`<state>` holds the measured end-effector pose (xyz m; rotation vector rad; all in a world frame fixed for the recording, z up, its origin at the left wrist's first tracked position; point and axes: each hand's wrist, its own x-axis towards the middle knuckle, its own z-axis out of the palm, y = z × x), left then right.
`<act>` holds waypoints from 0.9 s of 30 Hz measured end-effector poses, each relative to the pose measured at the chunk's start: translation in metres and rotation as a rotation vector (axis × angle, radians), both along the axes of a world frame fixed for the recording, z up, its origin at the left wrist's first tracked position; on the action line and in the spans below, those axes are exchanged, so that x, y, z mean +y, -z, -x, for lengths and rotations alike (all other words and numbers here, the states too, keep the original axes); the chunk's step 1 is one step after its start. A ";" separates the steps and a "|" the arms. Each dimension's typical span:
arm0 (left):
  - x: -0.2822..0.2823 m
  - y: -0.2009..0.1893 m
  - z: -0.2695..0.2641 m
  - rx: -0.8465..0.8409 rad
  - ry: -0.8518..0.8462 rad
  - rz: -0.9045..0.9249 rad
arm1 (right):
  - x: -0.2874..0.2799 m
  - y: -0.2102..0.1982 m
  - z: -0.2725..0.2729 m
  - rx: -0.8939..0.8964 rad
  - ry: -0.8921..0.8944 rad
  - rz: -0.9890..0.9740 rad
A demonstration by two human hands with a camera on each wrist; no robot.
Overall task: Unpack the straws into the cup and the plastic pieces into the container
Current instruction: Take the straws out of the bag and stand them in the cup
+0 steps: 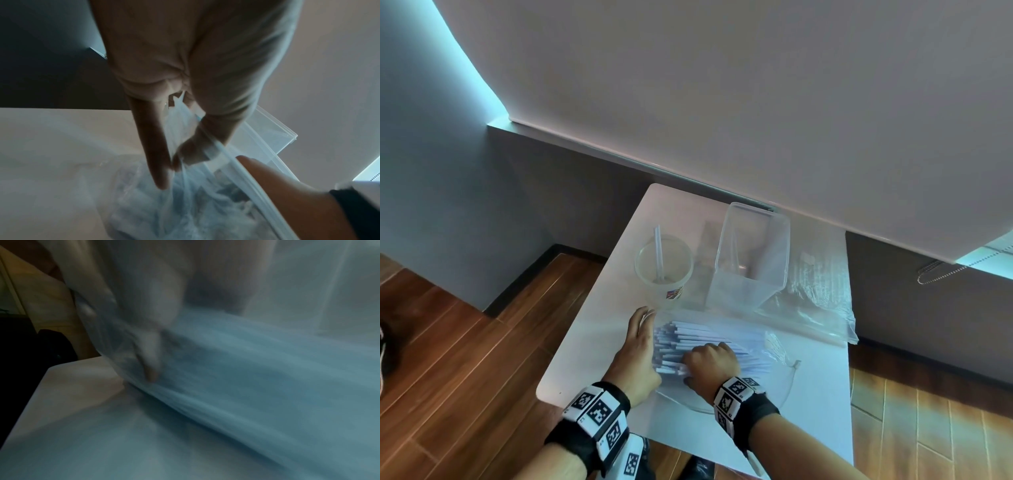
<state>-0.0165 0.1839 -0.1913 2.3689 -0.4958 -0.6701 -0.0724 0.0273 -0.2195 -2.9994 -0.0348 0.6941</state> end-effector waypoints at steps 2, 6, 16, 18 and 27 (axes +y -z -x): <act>0.001 0.000 -0.001 0.016 0.008 0.007 | 0.001 0.001 -0.002 0.008 0.010 0.010; 0.002 0.001 -0.002 0.043 0.026 0.014 | 0.002 0.000 -0.002 -0.016 0.006 0.011; 0.005 0.000 -0.009 0.057 0.060 0.009 | 0.005 0.001 -0.003 -0.081 -0.020 0.062; 0.004 -0.001 -0.012 0.063 0.063 -0.002 | 0.003 -0.001 -0.002 -0.100 0.005 0.037; 0.012 0.001 -0.021 0.095 0.056 -0.015 | -0.013 -0.013 0.008 -0.225 0.113 -0.243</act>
